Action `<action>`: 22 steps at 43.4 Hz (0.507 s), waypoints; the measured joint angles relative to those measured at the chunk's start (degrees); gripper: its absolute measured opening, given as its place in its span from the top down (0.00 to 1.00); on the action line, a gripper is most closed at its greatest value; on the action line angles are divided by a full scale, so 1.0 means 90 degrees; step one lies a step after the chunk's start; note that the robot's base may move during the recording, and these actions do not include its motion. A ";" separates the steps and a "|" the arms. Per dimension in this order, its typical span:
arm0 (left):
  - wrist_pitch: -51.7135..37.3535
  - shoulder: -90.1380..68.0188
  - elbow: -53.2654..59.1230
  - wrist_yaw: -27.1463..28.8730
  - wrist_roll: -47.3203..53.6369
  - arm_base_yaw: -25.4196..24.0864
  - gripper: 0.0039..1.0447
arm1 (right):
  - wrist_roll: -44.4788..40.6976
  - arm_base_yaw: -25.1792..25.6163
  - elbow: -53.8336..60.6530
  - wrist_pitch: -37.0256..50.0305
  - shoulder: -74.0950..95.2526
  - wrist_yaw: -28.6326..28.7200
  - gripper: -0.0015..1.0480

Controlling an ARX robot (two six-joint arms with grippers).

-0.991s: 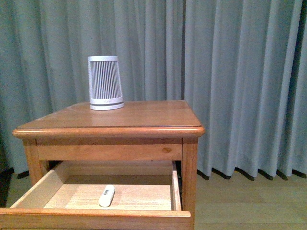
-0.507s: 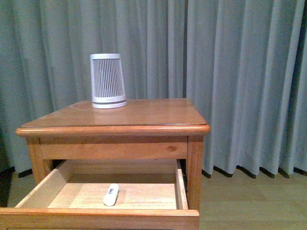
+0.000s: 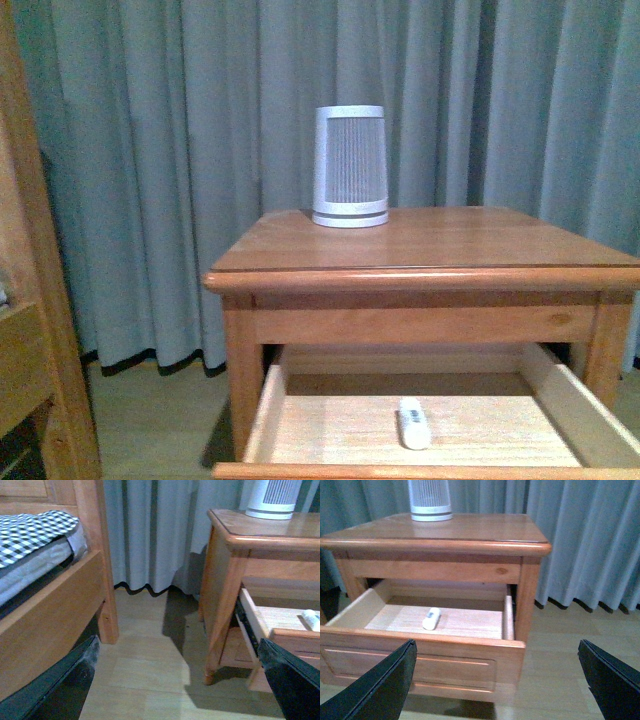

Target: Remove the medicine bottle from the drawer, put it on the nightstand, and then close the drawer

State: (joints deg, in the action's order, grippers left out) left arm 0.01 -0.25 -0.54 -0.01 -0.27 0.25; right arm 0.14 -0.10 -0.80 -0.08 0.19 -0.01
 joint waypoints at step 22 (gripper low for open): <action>0.0005 0.0012 0.0000 0.0019 0.0002 0.0000 0.06 | -0.0294 -0.0833 -0.0267 0.1921 0.2152 -0.3390 0.07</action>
State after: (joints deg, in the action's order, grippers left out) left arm 0.05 -0.14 -0.54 0.16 -0.25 0.25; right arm -2.50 -7.60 -3.20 17.21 19.55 -30.52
